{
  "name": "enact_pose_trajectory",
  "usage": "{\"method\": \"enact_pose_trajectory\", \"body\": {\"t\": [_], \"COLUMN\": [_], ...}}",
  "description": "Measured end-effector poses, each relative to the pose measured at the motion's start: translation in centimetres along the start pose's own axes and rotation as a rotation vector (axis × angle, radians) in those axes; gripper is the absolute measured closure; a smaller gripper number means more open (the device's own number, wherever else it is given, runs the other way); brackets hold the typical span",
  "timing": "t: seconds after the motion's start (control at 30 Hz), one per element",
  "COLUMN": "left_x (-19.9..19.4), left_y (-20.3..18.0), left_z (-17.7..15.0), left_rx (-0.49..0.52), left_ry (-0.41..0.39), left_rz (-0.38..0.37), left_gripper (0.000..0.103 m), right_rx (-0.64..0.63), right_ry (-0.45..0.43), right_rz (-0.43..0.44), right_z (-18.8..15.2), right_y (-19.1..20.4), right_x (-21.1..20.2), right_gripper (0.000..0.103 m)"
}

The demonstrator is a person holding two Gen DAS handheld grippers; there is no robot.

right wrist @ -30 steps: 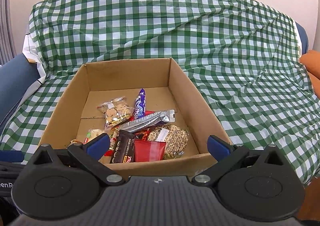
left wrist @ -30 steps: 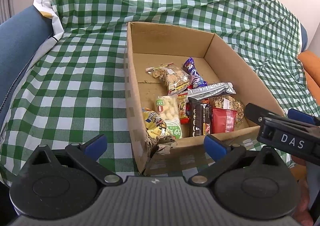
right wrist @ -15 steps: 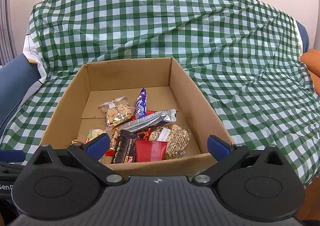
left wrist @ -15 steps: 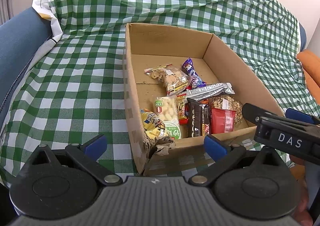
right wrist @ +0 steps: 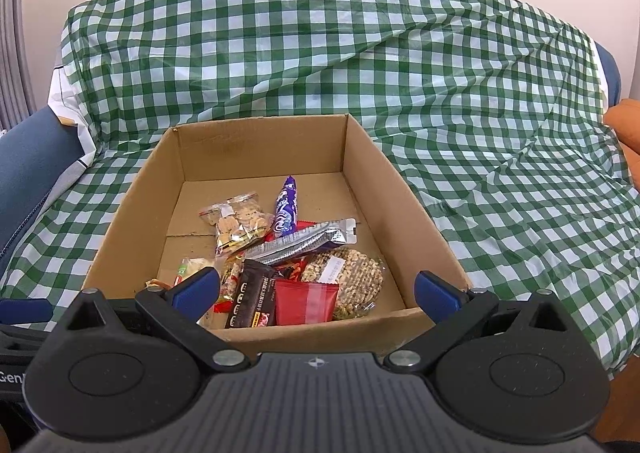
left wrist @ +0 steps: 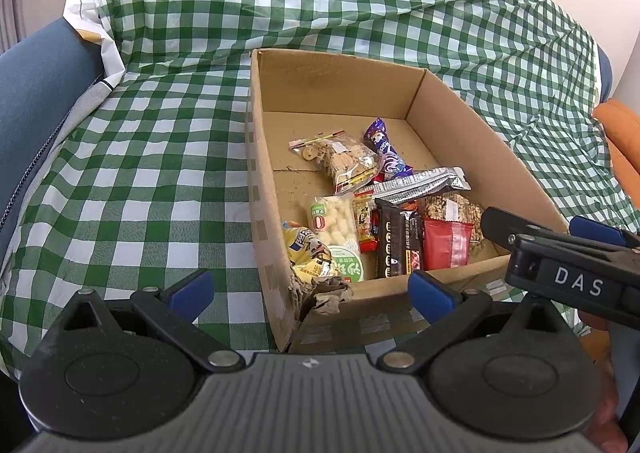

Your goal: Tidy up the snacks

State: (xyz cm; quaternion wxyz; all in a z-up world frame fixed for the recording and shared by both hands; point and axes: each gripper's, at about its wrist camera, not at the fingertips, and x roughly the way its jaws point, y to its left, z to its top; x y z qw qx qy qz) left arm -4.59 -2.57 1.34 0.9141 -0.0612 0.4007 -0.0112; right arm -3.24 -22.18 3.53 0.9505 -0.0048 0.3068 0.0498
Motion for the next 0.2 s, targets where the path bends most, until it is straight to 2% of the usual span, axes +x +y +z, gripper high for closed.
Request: {"method": "enact_pose_trajectory", "body": {"t": [0.2], "left_x": [-0.11], "left_y": [0.13], "left_z": [0.12], "left_rx": [0.008], "left_ry": [-0.019], "left_rz": [-0.001], "left_gripper": [0.0], "right_rx": [0.009], "right_ry": [0.005], "right_rz": [0.006], "right_z": [0.09], "right_y": [-0.13], "right_x": [0.17], "right_gripper": [0.001]}}
